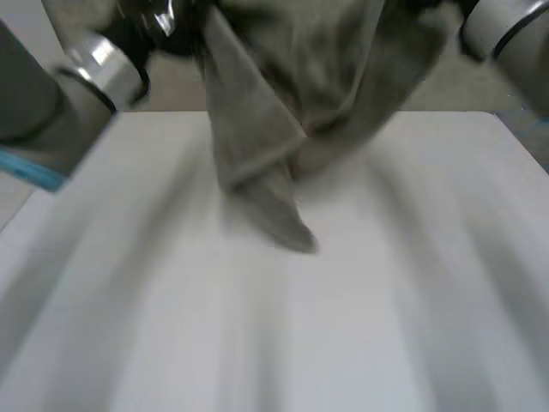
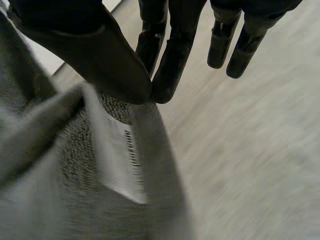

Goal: Fold the towel.

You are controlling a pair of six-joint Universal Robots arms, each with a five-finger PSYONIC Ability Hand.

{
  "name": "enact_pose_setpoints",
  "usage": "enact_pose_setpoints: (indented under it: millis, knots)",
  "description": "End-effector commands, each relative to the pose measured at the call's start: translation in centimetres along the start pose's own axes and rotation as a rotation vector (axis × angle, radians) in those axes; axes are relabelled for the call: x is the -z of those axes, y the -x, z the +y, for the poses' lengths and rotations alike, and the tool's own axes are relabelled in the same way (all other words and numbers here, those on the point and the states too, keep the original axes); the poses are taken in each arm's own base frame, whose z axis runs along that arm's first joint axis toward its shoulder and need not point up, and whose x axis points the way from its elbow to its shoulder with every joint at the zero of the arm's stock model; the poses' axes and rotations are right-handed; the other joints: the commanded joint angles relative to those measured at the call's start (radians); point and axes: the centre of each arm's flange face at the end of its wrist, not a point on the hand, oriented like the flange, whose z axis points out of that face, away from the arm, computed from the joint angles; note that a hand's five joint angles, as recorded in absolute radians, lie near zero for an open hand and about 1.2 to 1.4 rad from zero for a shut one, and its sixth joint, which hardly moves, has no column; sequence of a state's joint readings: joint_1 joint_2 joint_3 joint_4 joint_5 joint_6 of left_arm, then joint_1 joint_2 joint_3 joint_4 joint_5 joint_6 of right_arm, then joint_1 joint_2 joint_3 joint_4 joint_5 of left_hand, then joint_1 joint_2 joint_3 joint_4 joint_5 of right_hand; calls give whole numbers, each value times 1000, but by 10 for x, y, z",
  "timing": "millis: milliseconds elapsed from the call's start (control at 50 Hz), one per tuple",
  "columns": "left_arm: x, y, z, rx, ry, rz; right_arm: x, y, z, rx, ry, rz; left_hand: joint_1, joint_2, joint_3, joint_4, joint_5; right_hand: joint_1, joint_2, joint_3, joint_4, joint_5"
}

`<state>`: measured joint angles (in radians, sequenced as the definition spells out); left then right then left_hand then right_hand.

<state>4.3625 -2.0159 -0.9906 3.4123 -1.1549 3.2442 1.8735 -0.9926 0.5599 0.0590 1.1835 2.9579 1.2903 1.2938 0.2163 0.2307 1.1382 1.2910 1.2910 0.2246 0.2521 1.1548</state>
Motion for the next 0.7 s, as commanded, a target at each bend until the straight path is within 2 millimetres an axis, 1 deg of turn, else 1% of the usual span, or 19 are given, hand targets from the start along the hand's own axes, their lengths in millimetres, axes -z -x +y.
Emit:
enact_pose_setpoints:
  millis: [20, 60, 80, 120, 140, 160, 180, 220, 240, 280, 300, 320, 340, 360, 380, 400, 440, 480, 700]
  knots:
    - [9, 29, -52, 36, -231, 3, 26, -30, -11, -101, -9, 15, 106, 102, -42, -56, 84, 105, 105, -50, -78, 67]
    - [21, 45, -34, 34, -232, 23, 42, -22, 1, -115, 31, -27, 106, 102, -42, -56, 84, 105, 105, -50, -78, 67]
    - [21, 45, -34, 34, -232, 23, 42, -22, 1, -115, 31, -27, 106, 102, -42, -56, 84, 105, 105, -50, -78, 67]
    - [34, 43, -4, 48, -183, 64, 56, -10, 26, -134, 82, -64, 106, 102, -42, -56, 84, 105, 105, -50, -78, 67]
    - [34, 43, -4, 48, -182, 64, 56, -10, 26, -134, 82, -65, 106, 102, -42, -56, 84, 105, 105, -50, -78, 67]
    - [41, 36, 12, 69, -144, 90, 65, -3, 41, -140, 120, -83, 106, 102, -42, -56, 84, 105, 105, -50, -78, 67]
    - [42, 36, 12, 70, -143, 91, 65, -3, 41, -140, 121, -83, 106, 102, -42, -56, 84, 105, 105, -50, -78, 67]
    - [60, 25, 48, 128, -37, 131, 85, 16, 73, -153, 214, -144, 106, 102, -42, -56, 84, 105, 105, -50, -78, 67]
    - [60, 25, 48, 128, -36, 132, 86, 16, 73, -153, 214, -144, 106, 102, -42, -56, 84, 105, 105, -50, -78, 67]
    - [81, 7, 83, 205, 68, 177, 107, 32, 100, -145, 294, -219, 106, 102, -42, -56, 84, 105, 105, -50, -78, 67]
    - [81, 7, 83, 205, 69, 177, 108, 32, 100, -145, 295, -219, 106, 102, -42, -56, 84, 105, 105, -50, -78, 67]
    - [91, -1, 97, 243, 115, 198, 119, 36, 114, -133, 335, -242, 106, 102, -42, -56, 84, 105, 105, -50, -78, 67]
    - [101, -9, 108, 276, 155, 217, 128, 37, 128, -120, 381, -247, -68, -72, -42, -56, -90, 101, 101, -50, -78, 62]
    - [102, -10, 108, 276, 156, 217, 128, 37, 128, -120, 381, -248, -70, -73, -42, -56, -92, 100, 100, -50, -78, 62]
    - [110, -18, 116, 305, 187, 242, 137, 39, 145, -110, 428, -257, -401, -405, -42, -56, -424, -228, -228, -50, -78, -266]
    - [110, -18, 116, 305, 187, 242, 137, 39, 145, -109, 428, -257, -404, -408, -42, -56, -427, -231, -231, -50, -78, -270]
    - [123, -31, 124, 346, 226, 296, 149, 37, 169, -89, 497, -257, -779, -783, -42, -56, -802, -906, -906, -50, -78, -944]
    - [129, -36, 126, 363, 242, 316, 152, 35, 174, -80, 519, -254, -795, -798, -42, -56, -817, -1066, -1066, -50, -78, -1105]
    - [137, -47, 122, 406, 278, 349, 152, 26, 169, -72, 595, -185, -786, -790, -42, -56, -809, -1097, -1097, -50, -78, -1136]
